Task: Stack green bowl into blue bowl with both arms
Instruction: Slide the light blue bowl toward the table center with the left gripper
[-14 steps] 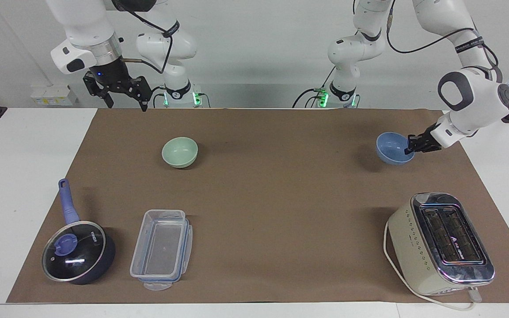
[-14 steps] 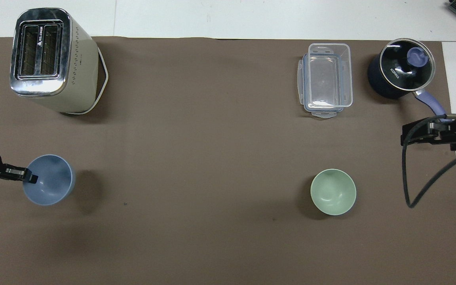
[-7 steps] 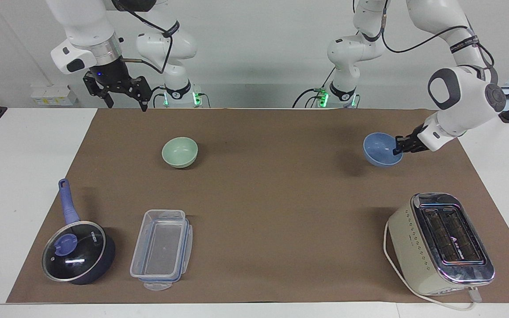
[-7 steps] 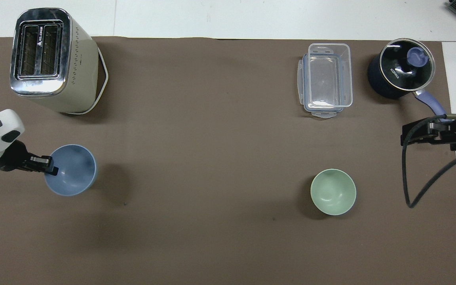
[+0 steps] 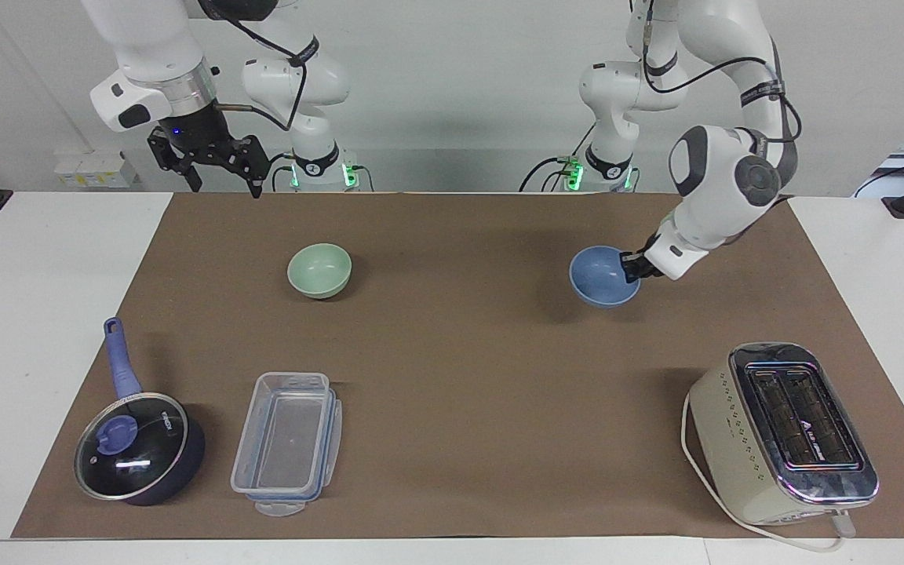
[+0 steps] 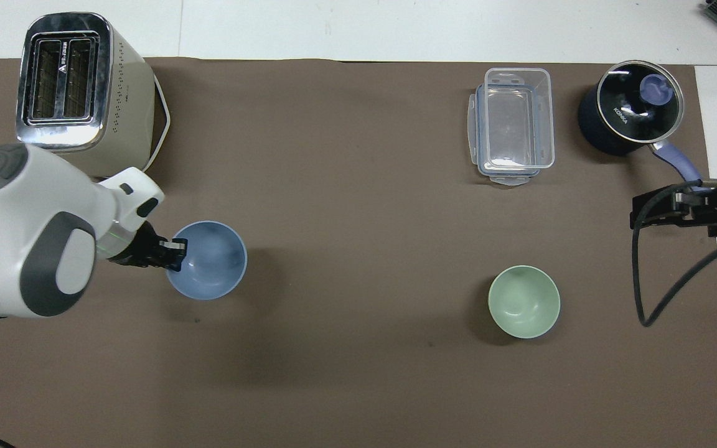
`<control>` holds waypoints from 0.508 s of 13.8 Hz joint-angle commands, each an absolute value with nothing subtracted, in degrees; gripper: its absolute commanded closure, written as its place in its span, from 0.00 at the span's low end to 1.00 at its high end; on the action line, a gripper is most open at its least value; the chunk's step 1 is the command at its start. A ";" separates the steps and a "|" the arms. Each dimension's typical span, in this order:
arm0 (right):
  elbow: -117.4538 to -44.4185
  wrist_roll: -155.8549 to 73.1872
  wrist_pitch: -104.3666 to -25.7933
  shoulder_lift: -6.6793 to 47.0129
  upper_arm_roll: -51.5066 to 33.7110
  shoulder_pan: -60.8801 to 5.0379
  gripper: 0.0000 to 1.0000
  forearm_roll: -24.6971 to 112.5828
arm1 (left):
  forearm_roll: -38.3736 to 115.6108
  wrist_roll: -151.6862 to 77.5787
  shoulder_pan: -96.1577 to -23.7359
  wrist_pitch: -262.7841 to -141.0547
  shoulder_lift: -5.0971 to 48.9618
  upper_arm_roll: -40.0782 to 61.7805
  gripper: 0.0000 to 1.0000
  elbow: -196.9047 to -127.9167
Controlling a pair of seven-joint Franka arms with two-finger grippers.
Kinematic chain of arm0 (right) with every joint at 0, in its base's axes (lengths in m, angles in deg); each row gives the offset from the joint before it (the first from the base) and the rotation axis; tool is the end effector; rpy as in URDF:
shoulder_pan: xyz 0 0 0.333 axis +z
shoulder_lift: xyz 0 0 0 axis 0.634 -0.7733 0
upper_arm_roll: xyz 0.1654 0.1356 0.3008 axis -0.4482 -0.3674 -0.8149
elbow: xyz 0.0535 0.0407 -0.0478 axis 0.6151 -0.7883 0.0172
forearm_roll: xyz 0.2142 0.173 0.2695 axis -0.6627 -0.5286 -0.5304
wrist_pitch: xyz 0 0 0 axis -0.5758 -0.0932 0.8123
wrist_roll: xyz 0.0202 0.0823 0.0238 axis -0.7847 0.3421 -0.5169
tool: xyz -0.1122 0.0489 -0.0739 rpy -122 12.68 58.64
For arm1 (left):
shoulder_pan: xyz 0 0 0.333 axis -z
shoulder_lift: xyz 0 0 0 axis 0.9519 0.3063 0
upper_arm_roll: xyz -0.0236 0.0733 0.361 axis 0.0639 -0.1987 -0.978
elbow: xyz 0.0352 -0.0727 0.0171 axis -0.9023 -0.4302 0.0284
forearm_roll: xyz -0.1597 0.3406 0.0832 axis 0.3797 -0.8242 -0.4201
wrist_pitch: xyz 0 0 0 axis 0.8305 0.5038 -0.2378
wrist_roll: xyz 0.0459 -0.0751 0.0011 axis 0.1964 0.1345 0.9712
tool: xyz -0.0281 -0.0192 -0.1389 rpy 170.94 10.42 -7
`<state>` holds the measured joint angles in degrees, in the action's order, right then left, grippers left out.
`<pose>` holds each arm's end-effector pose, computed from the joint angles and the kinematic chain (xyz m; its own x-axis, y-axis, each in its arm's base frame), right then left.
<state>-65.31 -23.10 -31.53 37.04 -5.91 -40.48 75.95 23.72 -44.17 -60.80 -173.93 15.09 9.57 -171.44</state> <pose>0.5231 0.0251 0.6644 0.9913 -0.1259 -0.0391 -0.1246 -0.9916 0.0343 0.5088 -0.1372 0.4168 0.9763 -0.0182 -0.2154 0.0091 -0.9921 0.1248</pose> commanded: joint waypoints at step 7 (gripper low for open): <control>-66.83 -22.52 -32.12 38.32 -6.27 -41.19 0.00 75.50 | 30.00 -32.12 -42.04 -192.27 12.40 8.61 1.00 -185.11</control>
<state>-65.31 -23.10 -31.53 37.04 -5.89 -40.49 75.95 28.59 -34.17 -45.79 -187.37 14.97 9.72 -179.75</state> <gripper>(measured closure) 0.000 0.947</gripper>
